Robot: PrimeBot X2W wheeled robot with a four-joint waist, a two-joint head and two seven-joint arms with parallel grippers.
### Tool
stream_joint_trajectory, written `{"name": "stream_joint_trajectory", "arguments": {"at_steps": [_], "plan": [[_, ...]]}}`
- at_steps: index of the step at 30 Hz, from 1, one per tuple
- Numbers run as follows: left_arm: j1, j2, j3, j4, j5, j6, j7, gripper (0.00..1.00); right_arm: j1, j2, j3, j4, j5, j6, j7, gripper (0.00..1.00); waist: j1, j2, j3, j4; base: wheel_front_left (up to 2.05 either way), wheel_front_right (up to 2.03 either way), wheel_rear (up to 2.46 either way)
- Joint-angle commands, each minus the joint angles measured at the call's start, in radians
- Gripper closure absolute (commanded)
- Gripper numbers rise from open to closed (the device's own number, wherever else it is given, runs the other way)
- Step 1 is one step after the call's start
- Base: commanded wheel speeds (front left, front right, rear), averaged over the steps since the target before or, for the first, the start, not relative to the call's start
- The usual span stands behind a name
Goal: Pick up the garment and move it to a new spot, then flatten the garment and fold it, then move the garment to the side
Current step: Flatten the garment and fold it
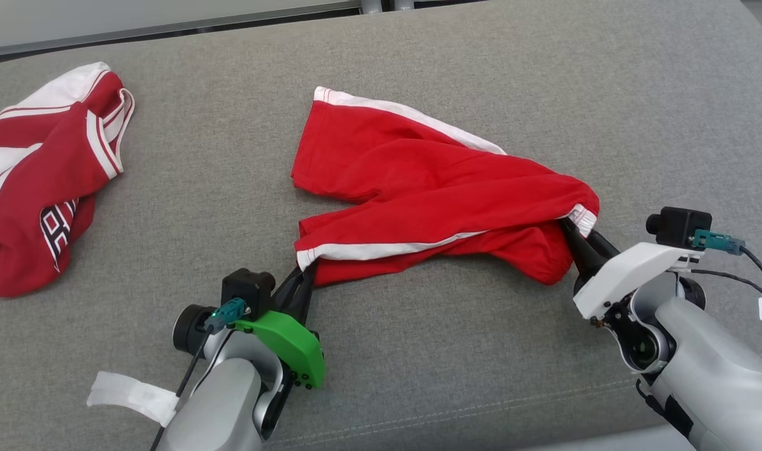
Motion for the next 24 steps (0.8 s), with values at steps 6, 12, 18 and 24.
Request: {"name": "stream_joint_trajectory", "arguments": {"at_steps": [6,12,18,24], "plan": [[0.002,-0.004,0.004,0.005,0.002,-0.004,-0.004,1.00,-0.035,-0.027,0.056,0.018,0.000,0.000,-0.049,0.80,0.0000,0.0000,-0.014,0.003,0.00,0.00,0.00],[0.018,-0.005,0.012,0.000,-0.006,-0.006,-0.004,1.00,-0.050,-0.059,0.114,0.003,-0.012,0.000,-0.069,1.00,0.0000,0.0000,-0.027,-0.003,0.00,0.00,0.00],[0.030,-0.009,0.027,-0.014,-0.027,-0.008,-0.004,1.00,-0.080,-0.085,0.169,0.003,-0.048,0.000,-0.080,1.00,0.0000,0.0000,-0.037,-0.009,0.00,0.00,0.00],[0.056,-0.012,0.091,-0.085,-0.131,-0.015,-0.004,1.00,-0.129,-0.124,0.186,-0.061,-0.114,0.000,-0.089,1.00,0.0000,0.0000,-0.047,-0.020,0.00,0.00,0.00]]}}
